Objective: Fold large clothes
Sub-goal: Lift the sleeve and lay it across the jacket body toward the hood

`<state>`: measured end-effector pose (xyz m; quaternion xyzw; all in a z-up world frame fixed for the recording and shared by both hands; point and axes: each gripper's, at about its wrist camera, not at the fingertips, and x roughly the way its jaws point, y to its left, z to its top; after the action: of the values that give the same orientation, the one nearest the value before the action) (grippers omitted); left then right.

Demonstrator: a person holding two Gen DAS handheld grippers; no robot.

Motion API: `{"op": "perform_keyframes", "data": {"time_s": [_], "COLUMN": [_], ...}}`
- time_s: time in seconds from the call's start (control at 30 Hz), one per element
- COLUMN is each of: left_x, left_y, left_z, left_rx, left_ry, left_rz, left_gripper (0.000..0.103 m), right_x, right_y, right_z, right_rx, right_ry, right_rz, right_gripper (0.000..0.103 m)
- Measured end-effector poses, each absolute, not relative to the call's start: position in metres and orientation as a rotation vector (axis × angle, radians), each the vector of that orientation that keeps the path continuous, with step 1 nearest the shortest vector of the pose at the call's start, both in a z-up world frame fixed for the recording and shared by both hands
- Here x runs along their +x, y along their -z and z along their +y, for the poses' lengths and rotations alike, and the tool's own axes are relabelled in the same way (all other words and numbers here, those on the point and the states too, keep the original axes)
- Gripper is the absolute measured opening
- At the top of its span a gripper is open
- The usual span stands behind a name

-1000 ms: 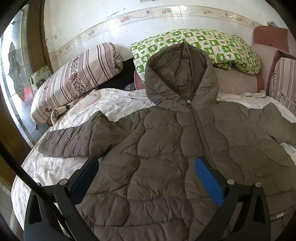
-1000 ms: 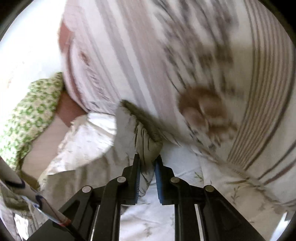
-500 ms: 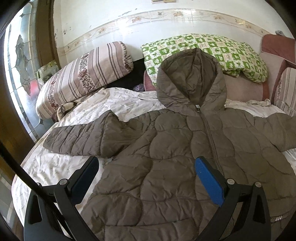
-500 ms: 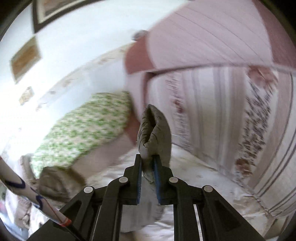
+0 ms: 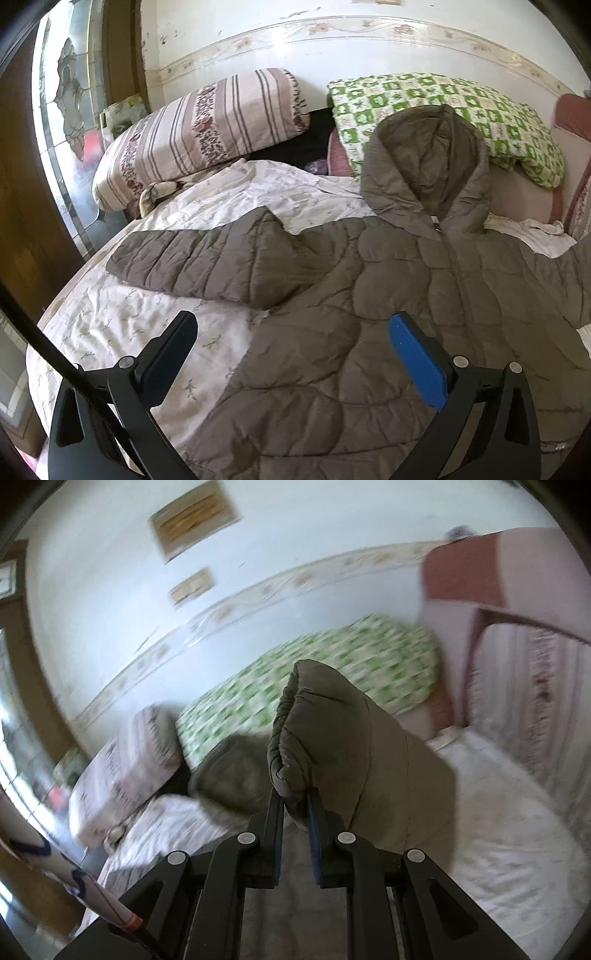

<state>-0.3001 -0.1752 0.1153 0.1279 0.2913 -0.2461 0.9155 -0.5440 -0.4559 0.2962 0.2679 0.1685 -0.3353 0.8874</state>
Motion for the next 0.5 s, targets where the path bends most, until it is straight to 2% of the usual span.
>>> {"op": "perform_keyframes", "data": {"time_s": [0.2,0.5], "left_x": [-0.290,-0.283], "left_y": [-0.117,-0.115], "left_z": [-0.165,-0.163], "left_rx": [0.239,0.233], "left_ry": [0.485,0.467], "left_rz": [0.608,0.621], "left_gripper": [0.103,0.103], "right_x": [-0.472,-0.400], "right_y": [-0.244,-0.131], "right_z": [-0.428,-0.402], "right_rx": [0.579,0.711], "right_ry": [0.561,0.436], "right_rz": [0.452,0.631], "right_gripper": [0.013,0.013]}}
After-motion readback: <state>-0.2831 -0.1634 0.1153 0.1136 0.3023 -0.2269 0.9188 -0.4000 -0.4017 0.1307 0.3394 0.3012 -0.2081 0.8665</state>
